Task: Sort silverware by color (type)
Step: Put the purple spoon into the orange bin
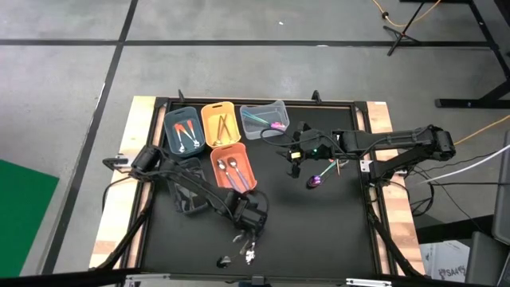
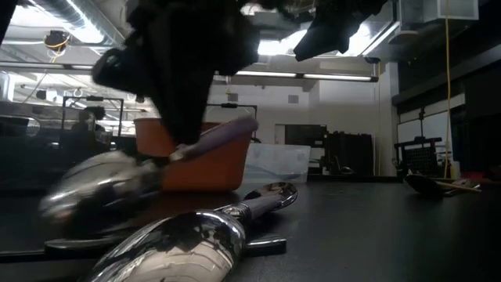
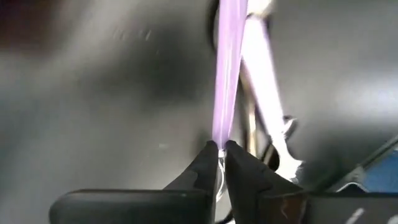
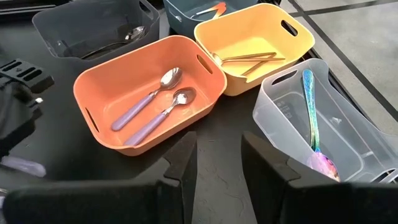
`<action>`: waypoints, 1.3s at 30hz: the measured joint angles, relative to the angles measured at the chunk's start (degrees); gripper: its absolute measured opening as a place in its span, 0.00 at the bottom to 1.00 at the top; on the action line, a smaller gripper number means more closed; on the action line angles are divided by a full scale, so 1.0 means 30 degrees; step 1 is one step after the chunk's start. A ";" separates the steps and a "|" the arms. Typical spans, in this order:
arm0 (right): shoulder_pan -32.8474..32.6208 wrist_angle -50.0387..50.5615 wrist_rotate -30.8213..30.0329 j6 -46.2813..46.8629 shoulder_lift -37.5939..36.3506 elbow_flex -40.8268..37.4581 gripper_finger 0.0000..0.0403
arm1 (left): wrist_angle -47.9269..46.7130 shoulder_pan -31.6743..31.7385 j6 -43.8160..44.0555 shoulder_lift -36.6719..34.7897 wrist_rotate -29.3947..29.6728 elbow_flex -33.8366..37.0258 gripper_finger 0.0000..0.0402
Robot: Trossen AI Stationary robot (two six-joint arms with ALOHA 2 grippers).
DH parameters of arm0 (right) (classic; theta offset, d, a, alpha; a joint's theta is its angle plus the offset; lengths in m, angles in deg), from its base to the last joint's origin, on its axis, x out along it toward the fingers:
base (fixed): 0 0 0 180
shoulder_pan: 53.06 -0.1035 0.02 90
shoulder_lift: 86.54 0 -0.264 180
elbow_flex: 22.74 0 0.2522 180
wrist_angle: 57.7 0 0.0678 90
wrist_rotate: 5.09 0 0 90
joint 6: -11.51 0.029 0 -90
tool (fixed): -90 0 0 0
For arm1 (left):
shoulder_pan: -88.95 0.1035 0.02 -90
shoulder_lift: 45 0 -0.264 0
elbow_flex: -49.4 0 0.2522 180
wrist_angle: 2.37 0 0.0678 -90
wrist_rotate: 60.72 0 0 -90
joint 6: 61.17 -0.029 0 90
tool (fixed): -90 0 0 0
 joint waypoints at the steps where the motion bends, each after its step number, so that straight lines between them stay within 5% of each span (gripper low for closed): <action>1: 0.0000 0.0000 0.0007 -0.0060 0.0000 0.0000 0.27 | -0.0016 0.0000 -0.0225 0.0000 0.0325 -0.0211 0.04; 17: 0.0000 0.0022 0.0000 -0.0346 0.0000 0.0000 0.27 | 0.3175 0.0029 -0.0664 -0.0029 0.2471 0.1402 0.02; 32: 0.0000 0.0015 0.0000 -0.0412 0.0000 0.0000 0.27 | 0.4169 0.0106 -0.0646 -0.0029 0.4311 0.1764 0.28; 39: 0.0000 0.0007 0.0000 -0.0419 0.0000 0.0000 0.27 | 0.3603 0.0128 -0.0639 0.0145 0.4390 0.1757 0.32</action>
